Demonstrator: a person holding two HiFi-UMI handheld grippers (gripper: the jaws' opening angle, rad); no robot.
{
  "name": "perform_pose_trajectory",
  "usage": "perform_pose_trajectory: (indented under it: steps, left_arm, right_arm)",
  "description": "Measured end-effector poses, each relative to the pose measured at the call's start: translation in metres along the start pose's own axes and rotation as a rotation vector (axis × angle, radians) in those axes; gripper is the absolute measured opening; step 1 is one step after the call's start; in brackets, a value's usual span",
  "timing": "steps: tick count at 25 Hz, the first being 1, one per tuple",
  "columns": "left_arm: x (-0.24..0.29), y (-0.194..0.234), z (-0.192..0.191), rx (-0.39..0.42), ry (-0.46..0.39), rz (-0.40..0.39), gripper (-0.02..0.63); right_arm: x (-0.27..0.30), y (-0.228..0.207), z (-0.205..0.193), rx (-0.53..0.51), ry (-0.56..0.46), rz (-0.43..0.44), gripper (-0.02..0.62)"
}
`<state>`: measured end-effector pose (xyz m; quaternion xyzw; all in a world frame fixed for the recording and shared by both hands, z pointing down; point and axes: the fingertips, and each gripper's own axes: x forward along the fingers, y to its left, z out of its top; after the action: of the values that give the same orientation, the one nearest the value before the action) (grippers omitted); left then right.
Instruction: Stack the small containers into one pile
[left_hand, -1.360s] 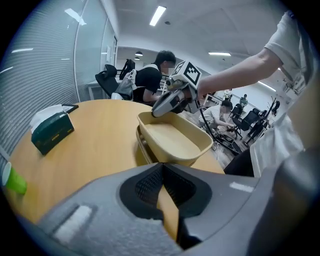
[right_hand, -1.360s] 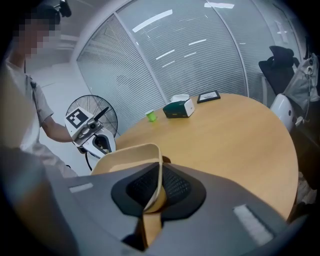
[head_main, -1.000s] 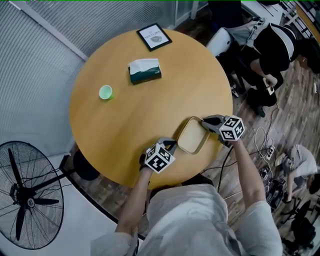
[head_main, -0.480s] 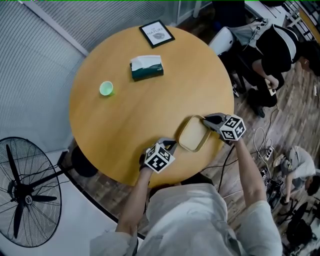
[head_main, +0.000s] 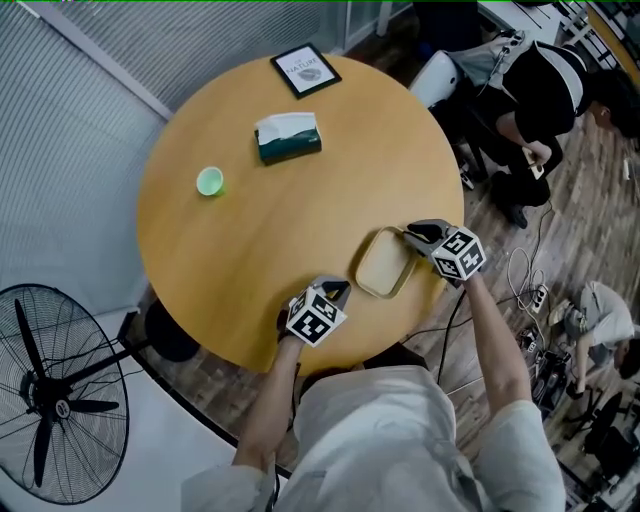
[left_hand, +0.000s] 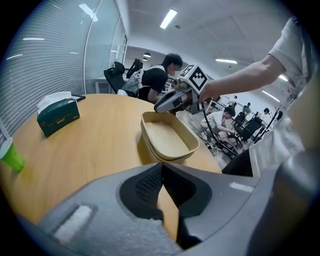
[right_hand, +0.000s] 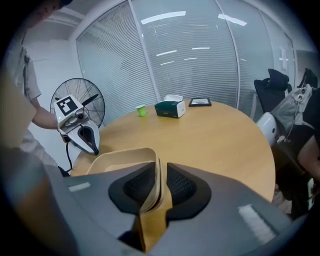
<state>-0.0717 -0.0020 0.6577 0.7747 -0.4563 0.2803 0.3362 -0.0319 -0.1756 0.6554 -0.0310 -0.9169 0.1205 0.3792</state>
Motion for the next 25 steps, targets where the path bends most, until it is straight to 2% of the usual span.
perform_pose_trajectory:
  steps: [3, 6, 11, 17, 22, 25]
  left_arm:
    - [-0.002, -0.003, 0.0, 0.013, -0.005, -0.003, 0.005]
    - [-0.005, -0.006, 0.001, 0.037, -0.012, -0.013, 0.005]
    - [-0.01, -0.015, 0.001, 0.077, -0.017, -0.018, 0.005]
    - [-0.015, -0.026, 0.0, 0.106, -0.038, -0.019, 0.005]
    - [-0.019, -0.04, -0.003, 0.134, -0.044, -0.016, 0.006]
    - [-0.025, -0.044, -0.005, 0.123, -0.063, 0.006, 0.006]
  right_arm:
    - [-0.006, 0.002, 0.002, 0.022, -0.021, -0.058, 0.067]
    - [-0.017, 0.012, 0.001, 0.095, -0.058, -0.096, 0.069]
    - [-0.035, 0.041, -0.01, 0.177, -0.109, -0.132, 0.071]
    - [-0.048, 0.082, -0.038, 0.274, -0.149, -0.22, 0.071]
    - [-0.058, 0.11, -0.049, 0.397, -0.226, -0.308, 0.071]
    - [-0.062, 0.128, -0.051, 0.475, -0.283, -0.36, 0.066]
